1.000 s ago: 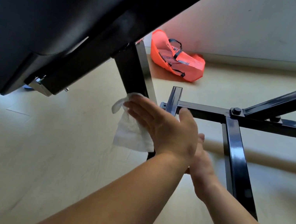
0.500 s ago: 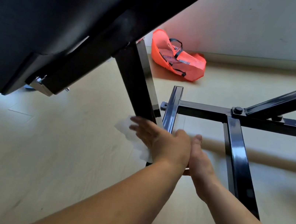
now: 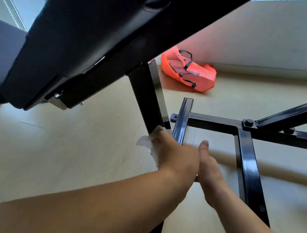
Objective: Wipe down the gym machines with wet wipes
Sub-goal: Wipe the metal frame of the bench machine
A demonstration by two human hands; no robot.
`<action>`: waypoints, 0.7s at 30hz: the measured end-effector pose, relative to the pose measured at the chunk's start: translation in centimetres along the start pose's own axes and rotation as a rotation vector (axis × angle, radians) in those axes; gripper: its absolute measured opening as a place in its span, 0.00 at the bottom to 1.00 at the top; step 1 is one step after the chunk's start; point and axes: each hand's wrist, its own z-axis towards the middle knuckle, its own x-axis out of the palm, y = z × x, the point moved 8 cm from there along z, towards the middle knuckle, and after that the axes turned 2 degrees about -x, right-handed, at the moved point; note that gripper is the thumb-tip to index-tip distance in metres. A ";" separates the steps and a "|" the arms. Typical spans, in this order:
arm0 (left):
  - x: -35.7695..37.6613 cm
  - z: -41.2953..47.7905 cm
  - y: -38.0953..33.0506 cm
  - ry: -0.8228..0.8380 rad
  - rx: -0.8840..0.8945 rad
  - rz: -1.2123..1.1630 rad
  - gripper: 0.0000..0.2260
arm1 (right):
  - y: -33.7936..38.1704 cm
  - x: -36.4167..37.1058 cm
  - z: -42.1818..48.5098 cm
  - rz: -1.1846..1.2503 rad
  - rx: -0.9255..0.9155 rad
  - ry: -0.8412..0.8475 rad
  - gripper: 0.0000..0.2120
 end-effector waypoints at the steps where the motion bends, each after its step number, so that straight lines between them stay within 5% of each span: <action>1: 0.2 -0.8 -0.4 0.073 0.063 0.038 0.39 | 0.4 0.2 -0.1 -0.010 -0.010 0.008 0.39; 6: -3.9 -0.7 2.5 0.268 0.298 0.433 0.30 | 1.8 1.0 -0.8 -0.052 -0.070 0.021 0.34; 11: -10.7 2.9 9.2 0.142 0.265 0.464 0.07 | -0.2 2.4 -2.7 -0.363 -0.225 -0.098 0.22; 16: -12.7 3.3 14.5 0.070 0.118 0.291 0.20 | -3.4 5.2 -4.7 -0.628 -0.359 -0.035 0.13; 21: -9.1 -0.4 19.0 0.275 0.099 0.199 0.15 | -7.1 6.8 -5.8 -0.895 -0.400 0.056 0.30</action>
